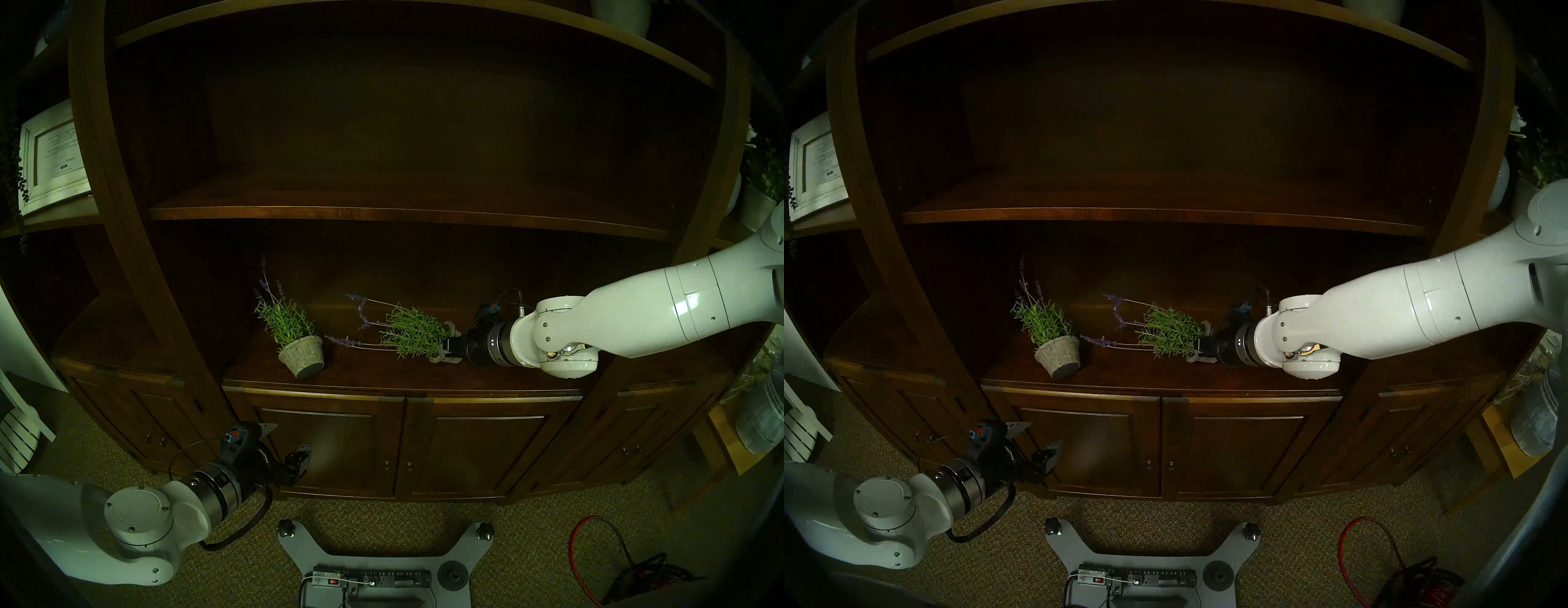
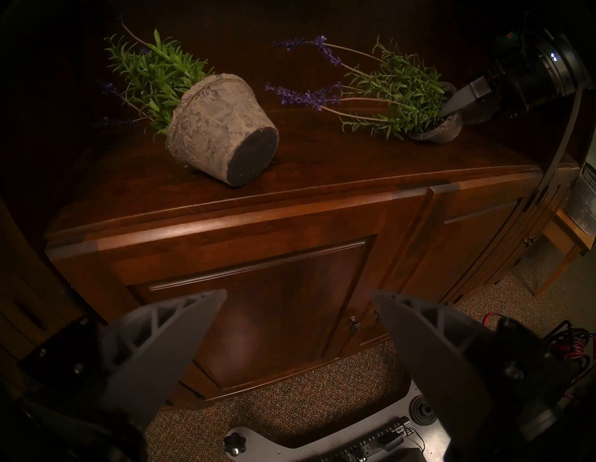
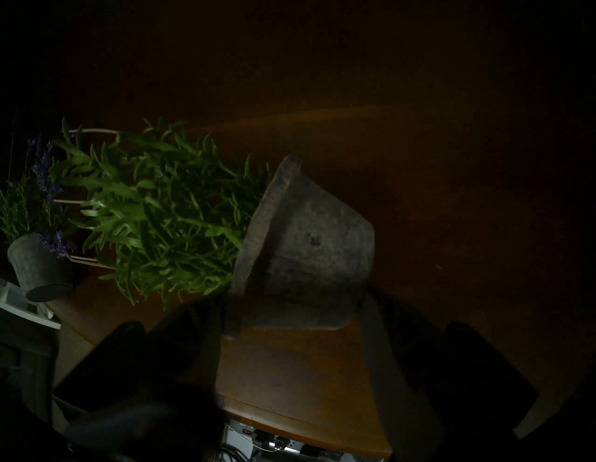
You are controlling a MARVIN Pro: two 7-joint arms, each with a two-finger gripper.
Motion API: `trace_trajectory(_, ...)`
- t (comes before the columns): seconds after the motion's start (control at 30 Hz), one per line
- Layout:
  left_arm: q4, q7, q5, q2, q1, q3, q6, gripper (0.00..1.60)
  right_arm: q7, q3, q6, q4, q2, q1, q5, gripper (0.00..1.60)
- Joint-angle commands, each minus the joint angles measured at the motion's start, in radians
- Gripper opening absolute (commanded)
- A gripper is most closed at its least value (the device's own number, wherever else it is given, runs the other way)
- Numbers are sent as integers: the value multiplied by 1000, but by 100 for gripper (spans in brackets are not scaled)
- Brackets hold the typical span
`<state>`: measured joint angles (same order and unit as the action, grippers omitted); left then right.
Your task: Place the fake decorative plant upright
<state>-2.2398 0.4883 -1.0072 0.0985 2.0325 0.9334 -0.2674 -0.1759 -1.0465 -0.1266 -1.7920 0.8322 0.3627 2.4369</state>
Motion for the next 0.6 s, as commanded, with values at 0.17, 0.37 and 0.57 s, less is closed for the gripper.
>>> trace_trajectory(0.17,-11,2,1,1,-10,10,-7,160,201,19,66,115,-124,-52,97,49)
trace_trajectory(0.37,-11,2,1,1,-10,10,-7,160,305,19,104,193,-121,-113,145,46)
trace_trajectory(0.57,-11,2,1,1,-10,10,-7,160,357,23,136,259,-99,-166,192,53)
